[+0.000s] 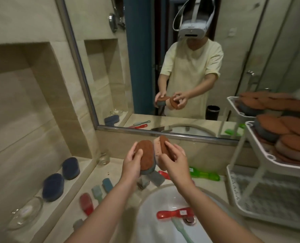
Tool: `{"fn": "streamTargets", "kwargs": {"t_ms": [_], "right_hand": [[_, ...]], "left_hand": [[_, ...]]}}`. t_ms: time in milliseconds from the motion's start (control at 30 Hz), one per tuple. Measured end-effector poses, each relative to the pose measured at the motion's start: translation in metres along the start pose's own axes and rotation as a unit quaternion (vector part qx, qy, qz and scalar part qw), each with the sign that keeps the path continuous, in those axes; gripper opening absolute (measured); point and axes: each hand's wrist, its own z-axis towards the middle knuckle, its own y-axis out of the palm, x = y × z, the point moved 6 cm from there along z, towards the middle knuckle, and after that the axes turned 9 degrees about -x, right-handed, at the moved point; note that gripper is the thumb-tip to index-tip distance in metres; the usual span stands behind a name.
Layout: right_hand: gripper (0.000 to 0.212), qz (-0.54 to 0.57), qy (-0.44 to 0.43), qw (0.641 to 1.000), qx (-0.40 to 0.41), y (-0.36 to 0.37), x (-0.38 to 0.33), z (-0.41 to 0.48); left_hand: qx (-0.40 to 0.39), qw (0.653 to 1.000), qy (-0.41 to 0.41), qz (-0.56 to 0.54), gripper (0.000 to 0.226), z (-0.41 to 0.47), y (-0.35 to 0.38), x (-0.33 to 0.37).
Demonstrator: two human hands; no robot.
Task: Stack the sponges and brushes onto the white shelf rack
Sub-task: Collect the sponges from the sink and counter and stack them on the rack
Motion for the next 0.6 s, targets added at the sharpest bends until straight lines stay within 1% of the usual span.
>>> {"fn": "streamTargets", "kwargs": {"t_ms": [67, 133, 167, 267, 333, 400, 467, 600], "right_hand": [[0.047, 0.005, -0.016, 1.000, 0.018, -0.033, -0.011, -0.007], [0.047, 0.005, -0.034, 0.999, 0.031, -0.067, -0.023, -0.014], [0.046, 0.004, -0.038, 0.999, 0.036, -0.083, -0.029, -0.017], [0.043, -0.009, -0.056, 0.997, 0.053, -0.131, -0.046, -0.026], [0.041, -0.019, -0.078, 0.994, 0.068, -0.160, -0.057, -0.031], [0.041, -0.026, -0.098, 0.992, 0.076, -0.188, -0.068, -0.037], [0.042, -0.035, -0.108, 0.990, 0.081, -0.211, -0.076, -0.041], [0.043, -0.050, -0.117, 0.987, 0.095, -0.262, -0.089, -0.050]], "left_hand": [[-0.036, 0.999, -0.011, -0.008, 0.049, -0.006, 0.033, 0.005], [-0.084, 0.996, -0.016, 0.010, 0.058, -0.013, 0.068, 0.011], [-0.107, 0.994, -0.015, 0.024, 0.065, -0.018, 0.085, 0.015], [-0.163, 0.986, -0.010, 0.042, 0.097, -0.036, 0.132, 0.030], [-0.198, 0.978, 0.011, 0.060, 0.107, -0.045, 0.160, 0.041], [-0.231, 0.969, 0.045, 0.071, 0.108, -0.054, 0.187, 0.050], [-0.253, 0.960, 0.080, 0.092, 0.105, -0.062, 0.209, 0.057], [-0.255, 0.948, 0.139, 0.133, 0.088, -0.075, 0.255, 0.065]]}}
